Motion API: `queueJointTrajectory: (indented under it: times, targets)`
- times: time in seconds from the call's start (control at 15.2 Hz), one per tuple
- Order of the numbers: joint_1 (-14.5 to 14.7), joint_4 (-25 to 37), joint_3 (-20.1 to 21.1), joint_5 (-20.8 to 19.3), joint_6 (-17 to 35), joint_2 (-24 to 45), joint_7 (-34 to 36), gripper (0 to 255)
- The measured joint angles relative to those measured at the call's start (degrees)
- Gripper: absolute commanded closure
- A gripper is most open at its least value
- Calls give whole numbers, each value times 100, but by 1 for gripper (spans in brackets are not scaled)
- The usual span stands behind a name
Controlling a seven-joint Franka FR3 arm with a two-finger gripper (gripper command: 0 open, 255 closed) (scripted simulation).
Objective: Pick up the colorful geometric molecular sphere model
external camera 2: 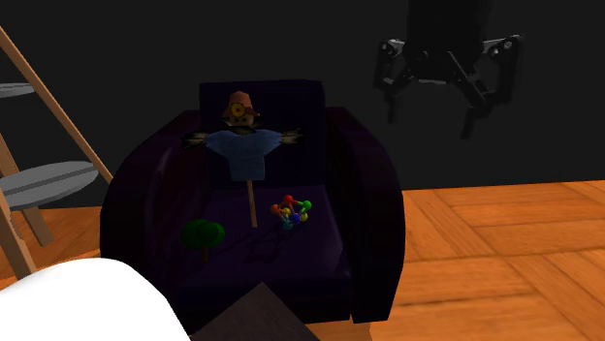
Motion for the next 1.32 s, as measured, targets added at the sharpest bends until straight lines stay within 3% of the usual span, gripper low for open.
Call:
queueJointTrajectory:
  times: [0.66, 1.32]
  targets:
    - [299, -384, 702, 385, 1476, 1175, 862, 0]
    - [504, -85, 1396, 348, 2915, 2963, 1834, 0]
